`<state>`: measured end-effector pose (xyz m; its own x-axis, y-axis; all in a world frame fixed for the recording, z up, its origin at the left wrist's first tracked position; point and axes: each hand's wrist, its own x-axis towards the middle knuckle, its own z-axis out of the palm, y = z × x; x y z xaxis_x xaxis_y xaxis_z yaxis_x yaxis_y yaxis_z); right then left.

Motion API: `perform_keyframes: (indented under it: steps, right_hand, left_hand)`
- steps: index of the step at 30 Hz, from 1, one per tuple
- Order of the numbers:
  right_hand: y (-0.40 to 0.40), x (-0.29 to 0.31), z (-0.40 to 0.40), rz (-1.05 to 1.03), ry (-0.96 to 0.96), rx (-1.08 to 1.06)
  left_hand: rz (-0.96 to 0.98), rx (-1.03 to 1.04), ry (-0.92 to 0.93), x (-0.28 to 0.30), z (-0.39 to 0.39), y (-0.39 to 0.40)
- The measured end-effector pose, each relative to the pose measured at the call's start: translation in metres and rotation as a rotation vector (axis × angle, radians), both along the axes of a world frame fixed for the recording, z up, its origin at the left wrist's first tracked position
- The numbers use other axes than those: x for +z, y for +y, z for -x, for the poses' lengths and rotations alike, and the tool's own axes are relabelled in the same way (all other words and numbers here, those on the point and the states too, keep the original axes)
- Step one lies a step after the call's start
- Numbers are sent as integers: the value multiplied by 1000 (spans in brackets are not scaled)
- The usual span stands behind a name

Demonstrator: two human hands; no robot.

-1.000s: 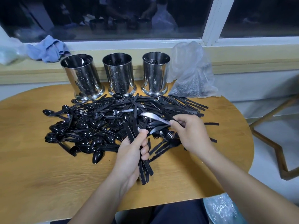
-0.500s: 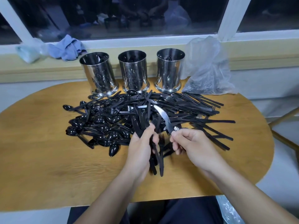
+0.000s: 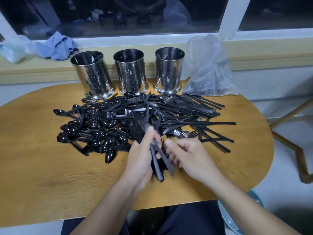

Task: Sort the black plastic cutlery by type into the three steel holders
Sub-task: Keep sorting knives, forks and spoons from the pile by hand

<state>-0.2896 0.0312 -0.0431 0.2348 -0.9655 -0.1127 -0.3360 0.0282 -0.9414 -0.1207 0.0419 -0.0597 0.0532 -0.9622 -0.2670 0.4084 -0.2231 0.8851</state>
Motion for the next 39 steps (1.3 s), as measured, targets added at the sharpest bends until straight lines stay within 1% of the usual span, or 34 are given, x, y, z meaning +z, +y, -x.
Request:
perform_keyframes:
  steps: [2,4,7,9,13,15,17,20,23,27,31,34,36,39]
  right_hand:
    - [-9,-10,20,185,218,-80]
    - [-24,-19,44,326,355,-173]
    - [-54,-33,80,432,551,-270]
    - [-72,-39,94,442,649,-220]
    - [-98,-39,91,515,810,-36]
    - [-109,-36,83,536,866,34]
    - [-119,-35,76,562,916,82]
    - [-125,-39,71,612,976,99]
    - [-124,-42,71,668,973,93]
    - [-121,-45,74,741,937,53]
    - [-117,-41,76,757,919,8]
    - [-109,-29,71,712,896,-16]
    - [-97,-14,62,622,785,-21]
    - [-64,6,39,396,425,29]
  left_hand:
    - [-34,59,61,-2,-2,-3]
    - [-62,72,123,-5,-3,-5]
    - [-43,91,50,-8,-2,-8]
    - [-33,97,-3,-7,0,-8]
    - [-40,90,80,-2,4,-9]
    - [-23,75,84,-1,4,-8]
    - [-7,63,76,1,5,-6]
    - [-7,67,57,2,3,-3]
    - [-17,63,85,0,-2,-2]
    - [-21,46,67,-6,-4,-5]
    - [-37,60,73,-10,0,-5]
    - [-50,78,80,-10,2,-5]
    - [-32,75,41,-6,4,-5]
    - [16,70,1,1,9,-6]
